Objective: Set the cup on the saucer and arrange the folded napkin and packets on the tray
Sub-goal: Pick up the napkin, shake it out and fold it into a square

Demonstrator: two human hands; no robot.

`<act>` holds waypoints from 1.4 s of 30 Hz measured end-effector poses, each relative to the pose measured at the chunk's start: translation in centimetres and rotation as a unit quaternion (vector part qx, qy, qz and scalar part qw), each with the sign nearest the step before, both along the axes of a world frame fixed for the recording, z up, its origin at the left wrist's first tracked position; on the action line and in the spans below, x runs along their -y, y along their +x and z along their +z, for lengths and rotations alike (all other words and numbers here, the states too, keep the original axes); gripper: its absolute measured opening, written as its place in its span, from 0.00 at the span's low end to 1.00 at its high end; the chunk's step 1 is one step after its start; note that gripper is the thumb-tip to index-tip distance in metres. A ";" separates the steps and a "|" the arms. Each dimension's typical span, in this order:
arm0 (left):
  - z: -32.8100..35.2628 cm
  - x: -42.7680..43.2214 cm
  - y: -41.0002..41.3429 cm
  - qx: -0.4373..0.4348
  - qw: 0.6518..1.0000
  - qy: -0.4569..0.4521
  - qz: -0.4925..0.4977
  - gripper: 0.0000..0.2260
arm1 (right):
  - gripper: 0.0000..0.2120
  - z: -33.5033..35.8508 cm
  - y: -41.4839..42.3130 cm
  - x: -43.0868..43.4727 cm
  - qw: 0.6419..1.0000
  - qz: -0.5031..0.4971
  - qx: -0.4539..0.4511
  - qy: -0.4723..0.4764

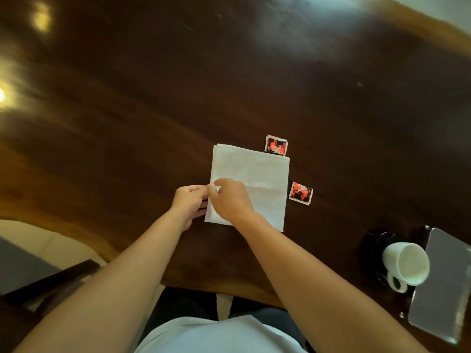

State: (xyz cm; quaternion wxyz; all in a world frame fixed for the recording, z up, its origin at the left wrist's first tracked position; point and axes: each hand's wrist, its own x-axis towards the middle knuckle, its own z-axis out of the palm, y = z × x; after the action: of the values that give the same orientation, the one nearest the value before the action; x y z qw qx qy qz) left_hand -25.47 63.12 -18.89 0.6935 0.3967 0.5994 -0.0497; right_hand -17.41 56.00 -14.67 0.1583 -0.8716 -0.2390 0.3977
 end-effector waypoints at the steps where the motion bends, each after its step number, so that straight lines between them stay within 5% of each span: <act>1: 0.0 -0.1 0.0 -0.001 1.000 0.002 0.001 0.08 | 0.19 0.1 -0.5 0.3 1.000 0.023 -0.019 -0.005; 5: 0.3 -0.3 -0.1 -0.013 0.999 0.019 -0.027 0.06 | 0.17 0.0 -0.7 3.3 0.999 -0.004 -0.027 -0.036; 8: 0.5 -0.5 0.0 -0.056 0.988 0.117 -0.084 0.07 | 0.14 0.1 1.0 6.7 0.995 -0.094 -0.014 -0.038; 13: 1.5 -0.1 -0.3 -0.075 0.873 0.402 -0.264 0.11 | 0.20 0.0 4.0 11.9 0.987 -0.115 0.098 -0.051; 17: 1.3 0.8 0.9 -0.025 0.797 0.460 -0.390 0.15 | 0.21 -1.2 6.0 12.6 0.991 -0.064 0.117 -0.026; 25: 0.0 0.1 2.6 -0.081 0.807 0.424 -0.403 0.23 | 0.32 -3.0 8.7 11.6 0.989 -0.128 0.079 0.000; 36: -0.7 -2.1 2.5 -0.084 0.824 0.407 -0.385 0.19 | 0.10 -3.1 10.3 12.9 0.985 -0.135 0.102 0.019; 42: -0.8 -2.1 3.2 -0.094 0.823 0.416 -0.374 0.12 | 0.12 -3.7 10.9 12.8 0.985 -0.140 0.100 0.034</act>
State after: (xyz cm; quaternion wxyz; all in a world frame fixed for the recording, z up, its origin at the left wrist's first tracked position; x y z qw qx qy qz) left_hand -22.32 65.22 -19.65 0.3310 0.8348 0.4310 -0.0886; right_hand -6.52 43.18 -18.39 0.2173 -0.9258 -0.1430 0.2743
